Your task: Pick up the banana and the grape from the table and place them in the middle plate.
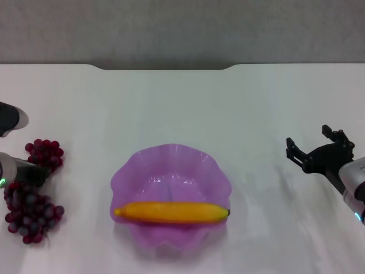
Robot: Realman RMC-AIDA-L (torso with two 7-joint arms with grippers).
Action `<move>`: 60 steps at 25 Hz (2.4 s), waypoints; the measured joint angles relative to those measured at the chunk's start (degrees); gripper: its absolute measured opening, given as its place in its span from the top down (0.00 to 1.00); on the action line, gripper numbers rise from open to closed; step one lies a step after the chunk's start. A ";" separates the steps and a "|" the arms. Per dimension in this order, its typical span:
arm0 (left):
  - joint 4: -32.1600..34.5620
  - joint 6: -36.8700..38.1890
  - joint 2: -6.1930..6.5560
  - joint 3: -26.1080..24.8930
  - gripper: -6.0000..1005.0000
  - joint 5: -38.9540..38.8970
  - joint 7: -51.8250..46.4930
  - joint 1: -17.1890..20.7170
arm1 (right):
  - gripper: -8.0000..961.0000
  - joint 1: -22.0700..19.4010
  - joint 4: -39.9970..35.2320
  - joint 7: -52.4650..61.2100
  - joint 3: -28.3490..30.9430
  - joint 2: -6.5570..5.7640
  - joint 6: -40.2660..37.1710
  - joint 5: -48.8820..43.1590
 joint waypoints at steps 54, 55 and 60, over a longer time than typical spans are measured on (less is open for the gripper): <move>47.55 -29.81 0.52 -5.99 0.68 -24.70 6.49 18.76 | 0.06 -0.31 -0.26 0.05 -0.09 0.00 0.18 0.03; 48.49 -31.21 0.52 -6.24 0.68 -24.72 6.57 18.61 | 0.06 -0.29 -0.26 0.04 -0.09 0.00 0.22 0.01; 55.67 -39.89 0.52 -7.24 0.68 -25.59 7.02 17.02 | 0.06 -0.22 -0.29 0.05 -0.09 0.00 0.30 0.02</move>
